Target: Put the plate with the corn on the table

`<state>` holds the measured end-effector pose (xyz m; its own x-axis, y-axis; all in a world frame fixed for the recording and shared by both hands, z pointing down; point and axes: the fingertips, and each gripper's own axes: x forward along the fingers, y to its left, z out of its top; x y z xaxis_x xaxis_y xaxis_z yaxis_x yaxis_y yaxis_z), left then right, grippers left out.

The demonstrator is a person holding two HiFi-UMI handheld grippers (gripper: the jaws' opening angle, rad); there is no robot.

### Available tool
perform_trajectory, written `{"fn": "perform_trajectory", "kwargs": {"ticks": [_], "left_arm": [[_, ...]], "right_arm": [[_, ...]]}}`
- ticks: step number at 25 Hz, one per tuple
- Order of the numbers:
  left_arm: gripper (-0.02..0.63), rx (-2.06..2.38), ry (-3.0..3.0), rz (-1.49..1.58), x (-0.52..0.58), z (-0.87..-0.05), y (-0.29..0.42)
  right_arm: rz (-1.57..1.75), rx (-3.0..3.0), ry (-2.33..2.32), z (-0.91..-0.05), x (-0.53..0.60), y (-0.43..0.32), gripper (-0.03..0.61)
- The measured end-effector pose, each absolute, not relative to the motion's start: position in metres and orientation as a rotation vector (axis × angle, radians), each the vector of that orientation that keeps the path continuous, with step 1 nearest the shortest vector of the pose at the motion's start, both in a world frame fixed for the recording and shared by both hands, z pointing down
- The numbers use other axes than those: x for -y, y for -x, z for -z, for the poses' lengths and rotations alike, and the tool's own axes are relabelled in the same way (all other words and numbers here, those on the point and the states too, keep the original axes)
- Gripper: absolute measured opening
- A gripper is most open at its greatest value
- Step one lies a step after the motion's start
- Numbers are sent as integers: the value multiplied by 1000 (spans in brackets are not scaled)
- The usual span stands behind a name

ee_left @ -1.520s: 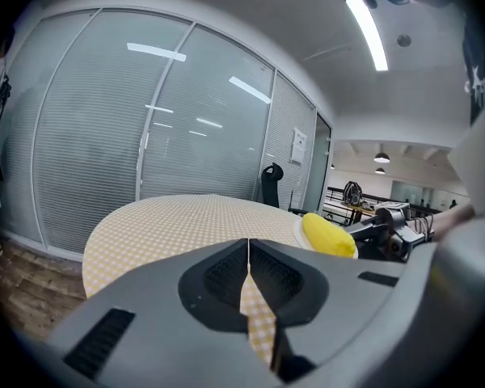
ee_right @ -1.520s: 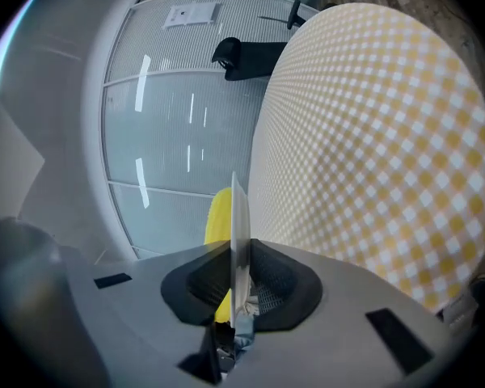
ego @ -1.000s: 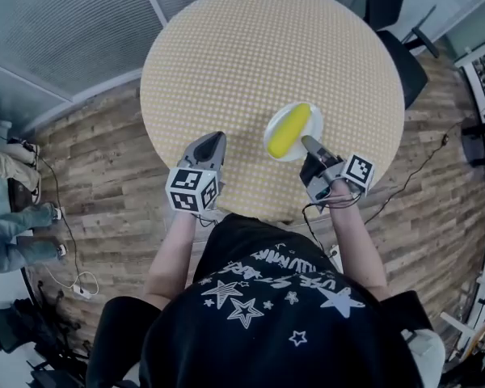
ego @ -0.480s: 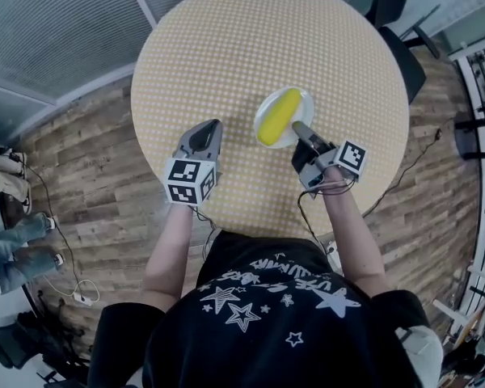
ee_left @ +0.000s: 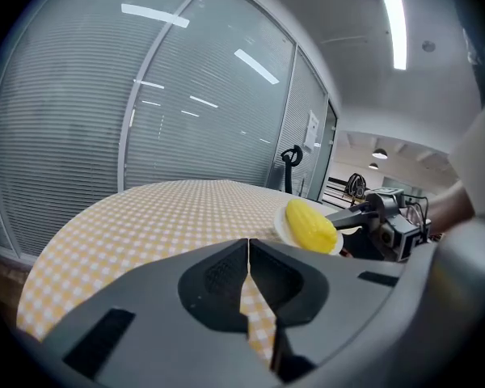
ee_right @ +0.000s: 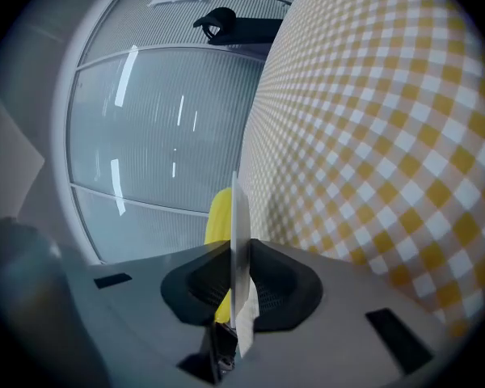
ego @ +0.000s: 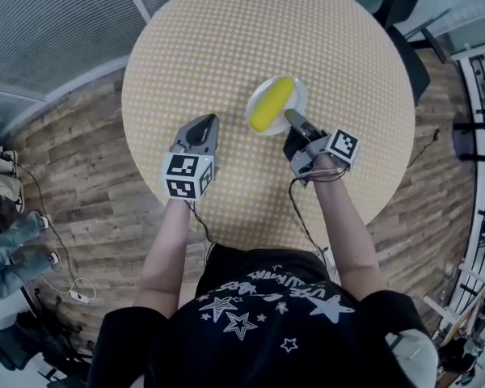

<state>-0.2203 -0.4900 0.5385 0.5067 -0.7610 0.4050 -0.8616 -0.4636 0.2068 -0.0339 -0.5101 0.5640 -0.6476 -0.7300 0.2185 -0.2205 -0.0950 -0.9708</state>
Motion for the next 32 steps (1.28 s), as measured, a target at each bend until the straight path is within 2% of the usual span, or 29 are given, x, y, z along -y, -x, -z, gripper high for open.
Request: {"fn": "perform_trajectory", "kwargs": {"ticks": [20,28,32], "left_arm": [[12,1315,-2304,-361,503,-567,222],[12,1293,-2325,-382,495,-566,215],[12,1294,-2333,-381,489,-562,214]], "right_arm": [[1927,-1670,1196,-605,545,42,52],[1840,-1936,1386,-602,546,47,54],[1857,-1993,1418,-602,542,51,107]]}}
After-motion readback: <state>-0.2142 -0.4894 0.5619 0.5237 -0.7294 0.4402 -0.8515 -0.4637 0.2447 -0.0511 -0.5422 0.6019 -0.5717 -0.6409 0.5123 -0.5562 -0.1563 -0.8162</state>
